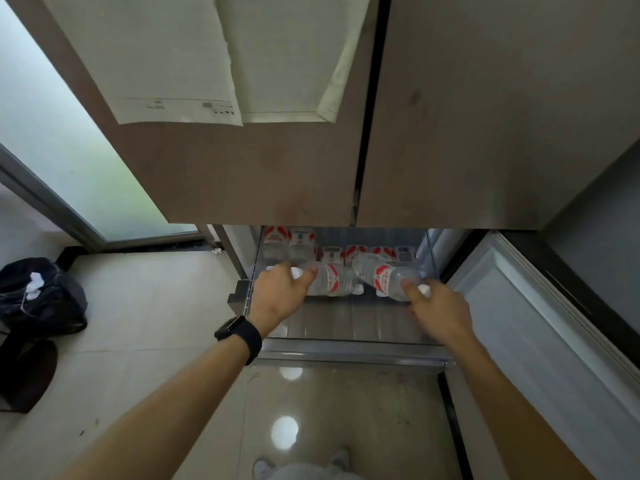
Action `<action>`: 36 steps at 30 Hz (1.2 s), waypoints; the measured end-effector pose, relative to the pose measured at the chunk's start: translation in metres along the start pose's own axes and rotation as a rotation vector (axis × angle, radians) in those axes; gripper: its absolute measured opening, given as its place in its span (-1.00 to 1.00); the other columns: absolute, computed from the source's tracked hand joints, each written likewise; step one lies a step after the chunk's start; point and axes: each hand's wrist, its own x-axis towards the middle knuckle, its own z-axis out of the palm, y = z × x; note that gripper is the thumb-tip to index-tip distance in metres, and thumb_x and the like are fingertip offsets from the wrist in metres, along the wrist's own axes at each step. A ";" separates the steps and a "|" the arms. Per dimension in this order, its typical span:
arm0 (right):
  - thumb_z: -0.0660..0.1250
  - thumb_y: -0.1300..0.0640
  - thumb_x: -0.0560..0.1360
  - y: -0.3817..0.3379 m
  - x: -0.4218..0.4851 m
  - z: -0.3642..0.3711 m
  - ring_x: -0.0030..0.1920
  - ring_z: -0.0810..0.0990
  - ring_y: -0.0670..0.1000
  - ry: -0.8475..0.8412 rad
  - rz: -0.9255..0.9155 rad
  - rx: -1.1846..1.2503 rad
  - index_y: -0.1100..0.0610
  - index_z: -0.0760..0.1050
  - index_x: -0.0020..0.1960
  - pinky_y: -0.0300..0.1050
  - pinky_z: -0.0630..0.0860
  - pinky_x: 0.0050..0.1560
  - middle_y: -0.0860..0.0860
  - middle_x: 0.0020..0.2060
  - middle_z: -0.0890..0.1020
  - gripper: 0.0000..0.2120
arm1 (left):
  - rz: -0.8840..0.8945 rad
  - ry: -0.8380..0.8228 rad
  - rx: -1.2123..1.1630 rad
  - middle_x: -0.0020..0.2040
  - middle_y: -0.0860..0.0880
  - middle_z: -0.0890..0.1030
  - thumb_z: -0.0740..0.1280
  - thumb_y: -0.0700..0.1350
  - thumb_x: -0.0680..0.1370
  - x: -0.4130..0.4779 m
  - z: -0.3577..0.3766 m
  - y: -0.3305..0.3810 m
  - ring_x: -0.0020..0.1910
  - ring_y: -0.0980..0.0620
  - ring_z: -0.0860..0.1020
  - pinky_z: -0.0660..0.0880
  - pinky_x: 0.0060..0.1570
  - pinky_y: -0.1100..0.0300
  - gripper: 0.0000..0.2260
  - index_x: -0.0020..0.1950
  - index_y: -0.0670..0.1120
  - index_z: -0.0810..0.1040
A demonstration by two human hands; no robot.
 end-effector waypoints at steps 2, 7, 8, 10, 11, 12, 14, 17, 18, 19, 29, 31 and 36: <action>0.17 -0.26 0.59 -0.002 -0.009 -0.015 -0.10 0.55 0.12 0.010 -0.078 -0.060 0.13 0.54 0.09 -0.09 0.36 -0.15 0.14 -0.02 0.68 -0.54 | 0.096 -0.046 0.121 -0.25 -0.07 0.63 0.23 0.32 0.58 0.001 -0.007 0.006 -0.23 -0.12 0.61 0.56 -0.25 0.06 -0.50 -0.06 -0.13 0.58; 0.21 -0.29 0.56 -0.019 -0.019 -0.031 -0.11 0.57 0.09 -0.036 -0.264 -0.238 0.06 0.51 0.10 -0.07 0.45 -0.15 0.10 -0.03 0.67 -0.58 | 0.351 -0.162 0.404 0.00 -0.07 0.66 0.26 0.21 0.61 -0.005 -0.006 0.027 -0.10 -0.10 0.63 0.61 -0.08 0.00 -0.62 0.15 -0.09 0.55; 0.21 -0.29 0.56 -0.023 -0.020 -0.030 -0.07 0.59 0.11 -0.048 -0.294 -0.289 0.06 0.51 0.15 -0.07 0.47 -0.14 0.11 0.00 0.67 -0.56 | 0.405 -0.177 0.470 0.06 -0.08 0.66 0.26 0.20 0.61 -0.006 -0.005 0.029 -0.06 -0.11 0.63 0.61 -0.05 0.00 -0.63 0.19 -0.07 0.54; 0.22 -0.27 0.55 -0.031 -0.020 -0.024 0.00 0.61 0.15 -0.086 -0.330 -0.375 0.08 0.48 0.24 -0.05 0.50 -0.12 0.13 0.04 0.66 -0.53 | 0.501 -0.215 0.579 0.19 -0.08 0.63 0.28 0.19 0.61 -0.005 -0.006 0.029 0.05 -0.12 0.63 0.59 -0.01 0.00 -0.61 0.31 -0.02 0.50; 0.23 -0.25 0.55 -0.033 -0.019 -0.019 0.00 0.61 0.15 -0.110 -0.342 -0.412 0.09 0.47 0.25 -0.05 0.51 -0.12 0.13 0.06 0.66 -0.53 | 0.527 -0.239 0.605 0.23 -0.07 0.61 0.28 0.20 0.61 -0.004 -0.006 0.028 0.08 -0.11 0.62 0.58 0.00 0.01 -0.59 0.36 0.01 0.48; 0.25 -0.23 0.55 -0.036 -0.018 -0.015 0.00 0.62 0.14 -0.137 -0.353 -0.440 0.09 0.46 0.25 -0.06 0.50 -0.13 0.12 0.06 0.65 -0.55 | 0.539 -0.258 0.616 0.24 -0.06 0.60 0.29 0.20 0.60 -0.003 -0.007 0.027 0.10 -0.11 0.61 0.58 0.00 0.01 -0.58 0.39 0.03 0.46; 0.28 -0.21 0.54 -0.040 -0.016 -0.006 -0.01 0.63 0.12 -0.159 -0.369 -0.444 0.08 0.47 0.23 -0.09 0.46 -0.19 0.09 0.05 0.66 -0.58 | 0.553 -0.291 0.618 0.24 -0.05 0.58 0.29 0.21 0.60 0.002 -0.008 0.026 0.12 -0.10 0.59 0.57 0.03 -0.01 -0.57 0.41 0.08 0.44; 0.30 -0.18 0.53 -0.042 -0.012 0.005 -0.03 0.62 0.08 -0.154 -0.374 -0.339 0.06 0.46 0.19 -0.11 0.40 -0.24 0.05 0.04 0.66 -0.63 | 0.485 -0.352 0.531 0.22 -0.03 0.54 0.33 0.22 0.57 0.007 -0.005 0.023 0.13 -0.09 0.56 0.54 0.08 -0.05 -0.59 0.38 0.11 0.46; 0.31 -0.17 0.53 -0.042 -0.012 0.009 -0.02 0.62 0.07 -0.149 -0.368 -0.284 0.06 0.46 0.21 -0.10 0.43 -0.23 0.03 0.04 0.65 -0.62 | 0.445 -0.362 0.455 0.20 -0.01 0.54 0.35 0.21 0.55 0.008 -0.003 0.021 0.13 -0.08 0.55 0.54 0.10 -0.05 -0.59 0.36 0.12 0.48; 0.32 -0.17 0.52 -0.040 -0.011 0.014 -0.02 0.62 0.04 -0.146 -0.355 -0.221 0.05 0.46 0.22 -0.09 0.49 -0.20 0.01 0.04 0.65 -0.61 | 0.408 -0.365 0.367 0.18 0.00 0.53 0.39 0.20 0.54 0.008 0.000 0.019 0.13 -0.06 0.55 0.53 0.12 -0.04 -0.60 0.33 0.12 0.50; 0.57 -0.27 0.28 -0.013 -0.001 0.054 0.12 0.48 -0.20 -0.232 -0.249 0.253 -0.20 0.43 0.24 -0.15 0.49 0.15 -0.22 0.19 0.47 -0.39 | 0.261 -0.357 -0.071 0.41 0.02 0.36 0.61 0.03 0.36 0.003 0.042 -0.005 0.39 0.01 0.31 0.30 0.42 0.09 -0.26 0.47 0.17 0.37; 0.59 -0.24 0.26 -0.010 0.001 0.063 0.09 0.53 -0.24 -0.285 -0.254 0.280 -0.21 0.39 0.30 -0.25 0.51 0.12 -0.27 0.13 0.52 -0.32 | 0.268 -0.370 -0.068 0.41 0.04 0.40 0.61 -0.05 0.36 0.004 0.050 -0.005 0.39 0.03 0.33 0.33 0.42 0.05 -0.22 0.50 0.12 0.33; 0.58 0.01 0.37 -0.009 0.006 0.069 0.03 0.56 -0.17 -0.279 -0.251 0.329 -0.13 0.36 0.33 -0.37 0.45 0.02 -0.22 0.03 0.55 -0.38 | 0.232 -0.307 -0.128 0.22 0.08 0.56 0.60 -0.03 0.37 0.009 0.066 -0.006 0.17 0.06 0.53 0.49 0.13 0.15 -0.40 0.32 0.05 0.40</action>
